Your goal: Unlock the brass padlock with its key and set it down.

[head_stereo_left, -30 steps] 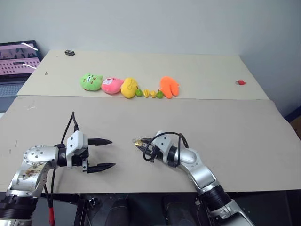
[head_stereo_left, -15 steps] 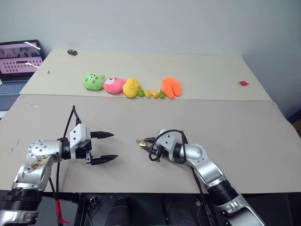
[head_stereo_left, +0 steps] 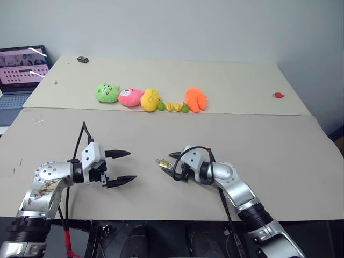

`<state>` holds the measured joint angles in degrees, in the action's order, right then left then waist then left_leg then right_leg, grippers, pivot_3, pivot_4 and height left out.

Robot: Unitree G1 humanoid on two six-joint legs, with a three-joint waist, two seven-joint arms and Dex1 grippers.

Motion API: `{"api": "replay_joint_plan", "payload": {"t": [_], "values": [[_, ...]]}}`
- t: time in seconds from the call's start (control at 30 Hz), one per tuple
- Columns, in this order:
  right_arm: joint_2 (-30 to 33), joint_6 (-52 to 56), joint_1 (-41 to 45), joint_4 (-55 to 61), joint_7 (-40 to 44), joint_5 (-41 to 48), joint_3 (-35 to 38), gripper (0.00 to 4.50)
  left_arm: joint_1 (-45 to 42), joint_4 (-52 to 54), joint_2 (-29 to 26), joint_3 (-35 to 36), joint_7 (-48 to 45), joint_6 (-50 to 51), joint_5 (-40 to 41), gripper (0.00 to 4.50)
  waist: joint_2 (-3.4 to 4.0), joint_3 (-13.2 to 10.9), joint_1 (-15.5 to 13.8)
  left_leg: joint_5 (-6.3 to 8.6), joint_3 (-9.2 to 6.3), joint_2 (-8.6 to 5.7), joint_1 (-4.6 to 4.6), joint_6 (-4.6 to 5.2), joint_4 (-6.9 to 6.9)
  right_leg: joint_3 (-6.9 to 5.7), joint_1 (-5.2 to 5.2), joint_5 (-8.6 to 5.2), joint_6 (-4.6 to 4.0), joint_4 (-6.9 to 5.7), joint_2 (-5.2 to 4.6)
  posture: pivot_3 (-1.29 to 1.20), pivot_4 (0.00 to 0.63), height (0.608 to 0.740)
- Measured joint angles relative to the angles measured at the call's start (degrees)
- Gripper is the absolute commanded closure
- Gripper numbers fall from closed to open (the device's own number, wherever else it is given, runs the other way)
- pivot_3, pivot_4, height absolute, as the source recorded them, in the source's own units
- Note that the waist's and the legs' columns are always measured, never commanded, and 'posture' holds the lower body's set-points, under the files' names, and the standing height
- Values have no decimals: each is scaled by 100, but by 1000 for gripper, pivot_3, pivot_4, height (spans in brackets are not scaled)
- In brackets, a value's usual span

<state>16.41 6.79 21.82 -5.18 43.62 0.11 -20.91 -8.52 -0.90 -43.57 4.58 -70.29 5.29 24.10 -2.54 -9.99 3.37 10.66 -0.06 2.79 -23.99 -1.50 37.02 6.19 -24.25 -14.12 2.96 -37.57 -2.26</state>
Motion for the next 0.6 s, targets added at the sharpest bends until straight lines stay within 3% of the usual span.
{"api": "replay_joint_plan", "payload": {"t": [0.03,0.13,0.3,0.6], "values": [[8,-7,4,0,11,-1,-7,1092,0,0,1,0,9,0,0,0,0,0,0,0,0,0,0,0,0,0,0,0,0,0,0,0,150,717],[47,-52,11,3,58,-9,-76,1768,-2,0,11,0,45,0,1,0,0,0,-1,0,0,0,0,0,0,0,0,0,-1,0,0,0,150,717],[113,-165,78,10,247,-133,-261,3469,-40,-2,36,0,104,3,1,0,-1,1,-2,0,0,0,13,0,0,0,10,-2,2,-1,0,0,150,717],[194,-266,263,-123,346,-168,-327,3551,-307,-41,156,-40,163,10,-1,0,-1,2,-8,0,2,0,19,0,0,1,14,-5,7,-1,0,0,150,717]]}}
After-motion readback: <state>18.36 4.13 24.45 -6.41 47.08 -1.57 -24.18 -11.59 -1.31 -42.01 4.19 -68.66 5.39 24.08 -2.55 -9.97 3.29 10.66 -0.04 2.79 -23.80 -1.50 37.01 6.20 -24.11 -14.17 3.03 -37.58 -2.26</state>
